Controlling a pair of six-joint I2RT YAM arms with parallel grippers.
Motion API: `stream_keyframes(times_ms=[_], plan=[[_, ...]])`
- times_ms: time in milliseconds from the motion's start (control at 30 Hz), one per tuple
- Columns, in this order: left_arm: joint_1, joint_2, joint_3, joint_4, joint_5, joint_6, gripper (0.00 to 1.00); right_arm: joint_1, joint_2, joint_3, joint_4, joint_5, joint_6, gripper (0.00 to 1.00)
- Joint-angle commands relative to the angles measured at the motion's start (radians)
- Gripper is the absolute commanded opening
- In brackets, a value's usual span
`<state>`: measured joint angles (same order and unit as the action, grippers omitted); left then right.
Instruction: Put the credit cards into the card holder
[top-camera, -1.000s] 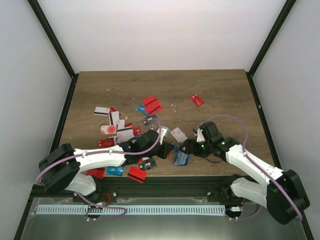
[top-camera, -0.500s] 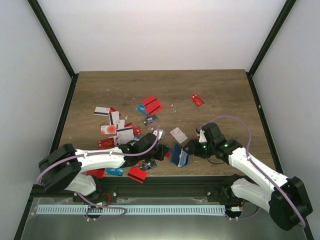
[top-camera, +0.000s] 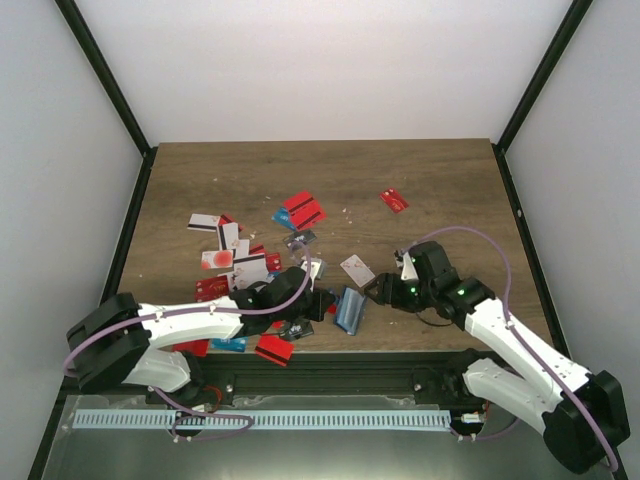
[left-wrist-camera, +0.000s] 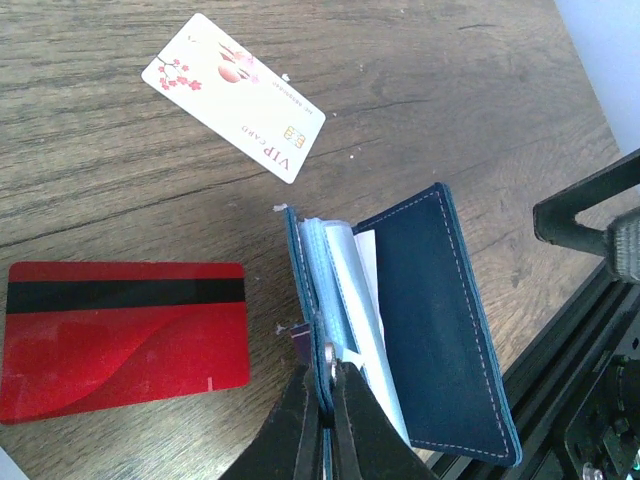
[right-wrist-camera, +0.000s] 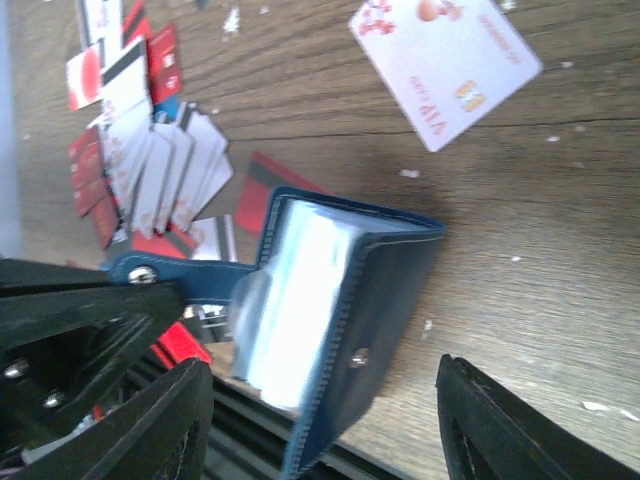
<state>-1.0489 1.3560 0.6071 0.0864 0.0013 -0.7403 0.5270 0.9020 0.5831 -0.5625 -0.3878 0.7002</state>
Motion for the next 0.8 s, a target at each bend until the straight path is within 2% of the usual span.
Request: stream_keyframes(times_ms=[0,333,500,667,767], plan=[[0.001,0.018,0.012,0.01,-0.003,0.015,0.04,0.01,0.023,0.014,0.064,-0.089,-0.004,0.62],[0.001,0.004,-0.001,0.007,-0.01,0.018,0.04,0.049,0.132,-0.003,0.103,-0.081,-0.011,0.6],[0.001,-0.006,0.003,-0.005,-0.019,0.023,0.04,0.137,0.229,0.034,0.072,0.011,-0.009,0.58],[0.001,-0.032,0.008,-0.048,-0.062,0.034,0.04,0.191,0.293,0.048,-0.008,0.153,0.021,0.37],[0.002,-0.042,0.006,-0.098,-0.125,0.024,0.04,0.191,0.266,0.034,-0.029,0.196,0.041,0.31]])
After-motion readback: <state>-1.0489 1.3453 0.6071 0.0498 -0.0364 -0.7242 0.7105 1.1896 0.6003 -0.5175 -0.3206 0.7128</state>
